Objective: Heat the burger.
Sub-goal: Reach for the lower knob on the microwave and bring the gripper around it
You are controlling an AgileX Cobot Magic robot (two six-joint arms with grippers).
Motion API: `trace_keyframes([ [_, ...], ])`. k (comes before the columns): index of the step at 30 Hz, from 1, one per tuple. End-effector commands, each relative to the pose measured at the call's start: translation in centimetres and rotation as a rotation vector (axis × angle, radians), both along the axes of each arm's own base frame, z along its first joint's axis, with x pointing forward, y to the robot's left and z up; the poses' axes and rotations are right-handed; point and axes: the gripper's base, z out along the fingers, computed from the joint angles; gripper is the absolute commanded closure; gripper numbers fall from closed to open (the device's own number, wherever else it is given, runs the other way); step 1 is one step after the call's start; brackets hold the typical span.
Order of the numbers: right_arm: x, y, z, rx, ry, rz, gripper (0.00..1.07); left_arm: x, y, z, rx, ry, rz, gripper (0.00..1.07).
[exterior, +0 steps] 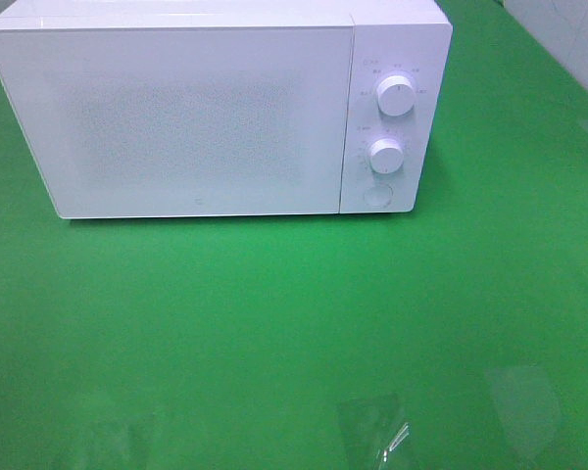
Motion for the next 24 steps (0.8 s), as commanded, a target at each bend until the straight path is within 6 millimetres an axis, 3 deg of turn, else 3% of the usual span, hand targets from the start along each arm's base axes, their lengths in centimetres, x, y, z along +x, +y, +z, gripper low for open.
trace_keyframes([
  [1, -0.3, 0.0, -0.1, -0.008, -0.021, -0.002, 0.34, 0.0, -0.2, 0.1, -0.011, -0.020, -0.018, 0.07],
  [11, -0.3, 0.0, -0.1, -0.008, -0.021, -0.002, 0.34, -0.2, 0.0, 0.2, -0.014, -0.042, 0.008, 0.07],
  [17, -0.3, 0.0, -0.1, -0.008, -0.021, -0.002, 0.34, -2.6, 0.4, 0.6, -0.019, -0.205, 0.161, 0.07],
  [24, -0.3, 0.0, -0.1, -0.007, -0.021, -0.002, 0.34, -4.6, 0.4, 0.6, -0.022, -0.331, 0.172, 0.07],
])
